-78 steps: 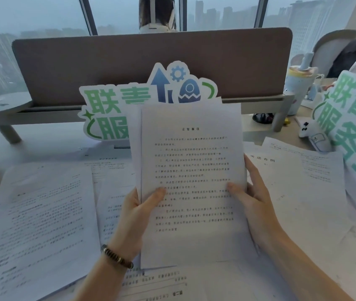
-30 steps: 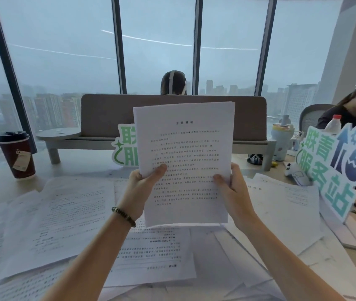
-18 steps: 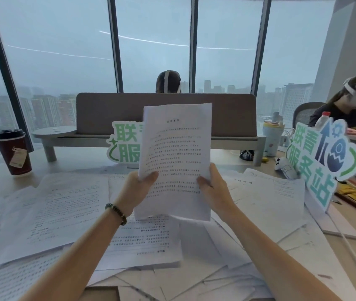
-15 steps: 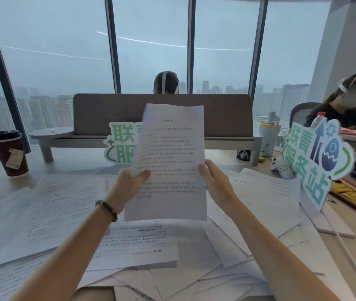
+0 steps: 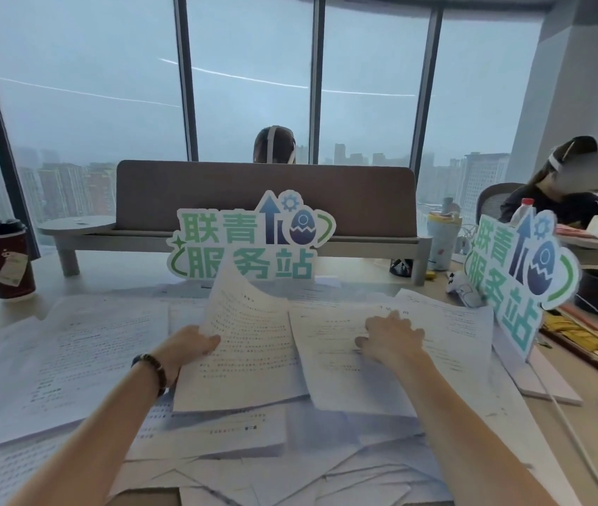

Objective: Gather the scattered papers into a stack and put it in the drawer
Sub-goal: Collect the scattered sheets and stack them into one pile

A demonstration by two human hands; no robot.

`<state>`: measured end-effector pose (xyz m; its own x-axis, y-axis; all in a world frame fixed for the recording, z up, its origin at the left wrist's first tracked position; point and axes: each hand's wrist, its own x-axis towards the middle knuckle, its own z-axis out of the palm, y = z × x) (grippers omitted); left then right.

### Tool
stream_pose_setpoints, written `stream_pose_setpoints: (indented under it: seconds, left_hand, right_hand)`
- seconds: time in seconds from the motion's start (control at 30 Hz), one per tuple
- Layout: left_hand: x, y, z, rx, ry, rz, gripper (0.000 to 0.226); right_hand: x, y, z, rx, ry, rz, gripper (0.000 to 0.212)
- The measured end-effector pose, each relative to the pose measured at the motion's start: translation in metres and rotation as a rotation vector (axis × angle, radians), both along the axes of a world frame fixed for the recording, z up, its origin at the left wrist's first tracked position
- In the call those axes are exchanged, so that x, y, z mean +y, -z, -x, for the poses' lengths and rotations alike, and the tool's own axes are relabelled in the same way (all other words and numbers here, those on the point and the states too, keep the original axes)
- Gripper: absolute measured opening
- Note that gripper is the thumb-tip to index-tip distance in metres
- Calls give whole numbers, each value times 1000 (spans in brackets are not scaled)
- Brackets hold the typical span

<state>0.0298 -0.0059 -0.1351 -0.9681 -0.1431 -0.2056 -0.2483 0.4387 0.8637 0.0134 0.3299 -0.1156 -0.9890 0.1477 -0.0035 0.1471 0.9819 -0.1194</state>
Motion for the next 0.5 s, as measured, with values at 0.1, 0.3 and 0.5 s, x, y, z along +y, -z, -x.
stream_pose_setpoints:
  seconds: [0.1,0.3,0.5]
  left_hand:
    - [3,-4,-6,17,19,-42,18]
    - [6,-5,-8,60,22,-104,17]
    - [6,-5,-10,68,35,-136,13]
  right_hand:
    - [12,0,1,-116,112,-37,64]
    - [15,1,4,-70,136,33,69]
    - [25,-1,4,-136,189,20,75]
